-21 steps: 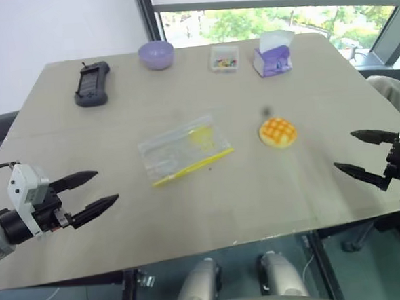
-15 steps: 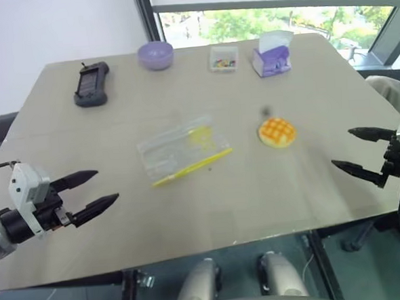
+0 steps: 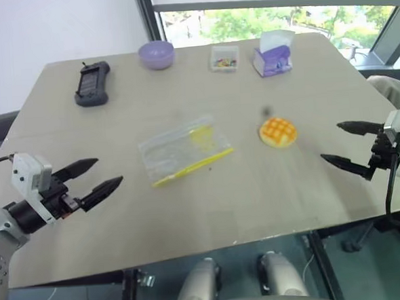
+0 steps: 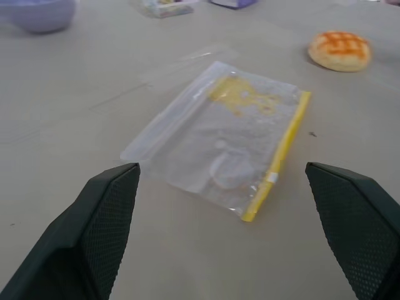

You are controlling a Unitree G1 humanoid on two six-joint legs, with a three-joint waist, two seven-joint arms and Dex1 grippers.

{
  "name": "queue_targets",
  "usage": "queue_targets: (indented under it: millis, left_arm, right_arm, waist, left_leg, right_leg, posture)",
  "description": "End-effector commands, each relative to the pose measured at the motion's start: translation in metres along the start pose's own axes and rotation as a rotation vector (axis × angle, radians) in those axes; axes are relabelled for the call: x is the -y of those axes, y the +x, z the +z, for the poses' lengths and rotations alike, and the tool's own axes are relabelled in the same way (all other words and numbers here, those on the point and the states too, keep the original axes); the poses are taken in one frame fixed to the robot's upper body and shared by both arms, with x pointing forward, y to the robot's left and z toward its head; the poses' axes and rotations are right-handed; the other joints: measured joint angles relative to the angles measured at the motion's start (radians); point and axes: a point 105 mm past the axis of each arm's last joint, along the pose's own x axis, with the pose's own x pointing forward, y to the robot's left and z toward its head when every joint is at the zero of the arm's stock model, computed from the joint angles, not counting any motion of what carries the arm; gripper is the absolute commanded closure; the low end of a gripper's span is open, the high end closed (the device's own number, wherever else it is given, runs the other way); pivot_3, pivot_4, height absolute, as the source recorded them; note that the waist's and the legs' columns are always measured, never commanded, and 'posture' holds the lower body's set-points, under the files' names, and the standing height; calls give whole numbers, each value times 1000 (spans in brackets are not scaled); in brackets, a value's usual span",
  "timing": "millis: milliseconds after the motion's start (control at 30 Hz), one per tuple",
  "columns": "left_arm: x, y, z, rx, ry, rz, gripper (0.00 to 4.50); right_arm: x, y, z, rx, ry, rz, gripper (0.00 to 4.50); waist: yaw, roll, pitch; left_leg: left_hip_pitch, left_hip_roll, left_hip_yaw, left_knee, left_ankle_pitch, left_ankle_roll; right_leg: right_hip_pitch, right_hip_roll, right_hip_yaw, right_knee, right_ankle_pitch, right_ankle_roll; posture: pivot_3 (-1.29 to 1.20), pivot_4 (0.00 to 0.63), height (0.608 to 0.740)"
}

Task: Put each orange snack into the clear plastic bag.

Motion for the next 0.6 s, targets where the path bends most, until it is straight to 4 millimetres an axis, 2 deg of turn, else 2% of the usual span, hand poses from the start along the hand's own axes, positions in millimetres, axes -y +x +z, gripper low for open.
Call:
queue_targets:
  millis: [33, 100, 200, 333, 600]
  left_arm:
    - [-6, 0, 8, 36, -181, 49, 0]
    - [-5, 1, 8, 28, -295, 33, 0]
    - [-3, 5, -8, -130, -484, 56, 0]
    - [0, 21, -23, -241, -717, 35, 0]
    - [-15, 59, -30, -317, -922, 109, 0]
  right_arm:
    - [-7, 8, 18, 61, -52, 22, 28]
    - [-14, 15, 22, 85, -55, 42, 28]
    - [-24, 26, 28, 120, -63, 71, 28]
    - [-31, 40, 38, 163, -73, 103, 28]
    - [-62, 66, 61, 249, -85, 223, 28]
  waist:
    - [-1, 0, 0]
    - [-2, 0, 0]
    - [-4, 0, 0]
    - [-3, 0, 1]
    - [-1, -1, 1]
  left_leg:
    - [0, 0, 0, 0, 0, 0]
    - [0, 0, -1, 0, 0, 0]
    - [0, 0, -1, 0, 0, 0]
    - [0, -2, -2, 1, 0, 0]
    - [-1, -4, -5, 1, 3, -6]
  right_leg:
    - [0, 0, 0, 0, 0, 0]
    - [0, 1, -1, 0, 0, 1]
    - [0, 2, -1, 1, 0, 1]
    - [0, 3, -2, 2, 0, 1]
    - [-2, 3, -4, 6, 1, 1]
  posture:
    - [0, 150, 740]
    - [0, 150, 740]
    - [0, 150, 740]
    - [0, 150, 740]
    - [0, 150, 740]
